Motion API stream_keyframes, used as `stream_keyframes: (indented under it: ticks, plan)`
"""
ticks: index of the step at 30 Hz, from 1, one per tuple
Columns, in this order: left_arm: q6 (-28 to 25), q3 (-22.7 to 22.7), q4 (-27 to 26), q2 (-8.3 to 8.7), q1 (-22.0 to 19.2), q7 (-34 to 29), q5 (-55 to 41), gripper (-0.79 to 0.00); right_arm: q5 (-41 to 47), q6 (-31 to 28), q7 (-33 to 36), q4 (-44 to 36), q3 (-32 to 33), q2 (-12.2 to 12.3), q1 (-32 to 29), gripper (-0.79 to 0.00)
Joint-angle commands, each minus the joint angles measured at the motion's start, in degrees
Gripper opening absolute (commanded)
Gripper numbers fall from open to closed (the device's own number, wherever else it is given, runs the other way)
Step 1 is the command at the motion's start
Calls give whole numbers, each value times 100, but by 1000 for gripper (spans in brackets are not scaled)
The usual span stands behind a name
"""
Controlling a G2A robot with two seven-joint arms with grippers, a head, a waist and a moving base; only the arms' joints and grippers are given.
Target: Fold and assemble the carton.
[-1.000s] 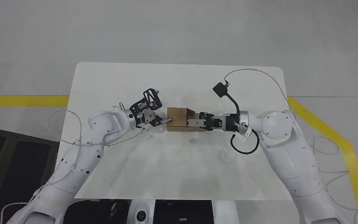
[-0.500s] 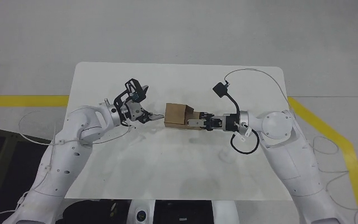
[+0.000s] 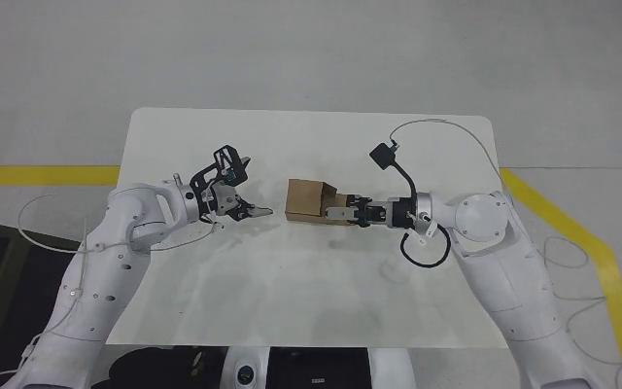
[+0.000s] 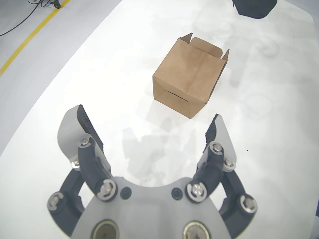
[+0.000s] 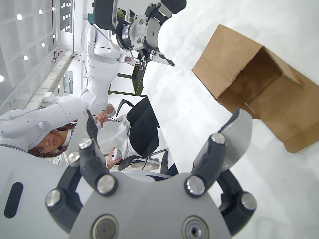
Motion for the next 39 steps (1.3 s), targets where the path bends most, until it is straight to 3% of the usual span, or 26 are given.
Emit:
stream_keyframes:
  ticks: [1, 6, 13, 27, 28, 29, 30, 31, 39]
  plan:
    - [0, 0, 0, 0, 0, 0, 0, 0, 0, 0, 0, 0, 0, 0, 0, 0]
    - [243, -83, -87, 12, 114, 49, 91, 0, 0, 0, 0, 0, 0, 0, 0, 0]
    - [-977, 51, 386, 68, -385, 224, 687, 0, 0, 0, 0, 0, 0, 0, 0, 0]
    - [-977, 2295, 1272, 477, -1768, 2117, 1057, 0, 0, 0, 0, 0, 0, 0, 0, 0]
    - [-977, 2450, 1346, 496, -1874, 2242, 1024, 0, 0, 0, 0, 0, 0, 0, 0, -71]
    - [-977, 2596, 1417, 509, -1982, 2365, 992, 0, 0, 0, 0, 0, 0, 0, 0, -502]
    - [-977, 2741, 1489, 516, -2081, 2491, 956, 0, 0, 0, 0, 0, 0, 0, 0, -671]
    - [-977, 2882, 1563, 518, -2177, 2614, 922, 0, 0, 0, 0, 0, 0, 0, 0, -785]
    - [-977, 3745, 2157, 412, -2803, 3412, 842, 0, 0, 0, 0, 0, 0, 0, 0, -785]
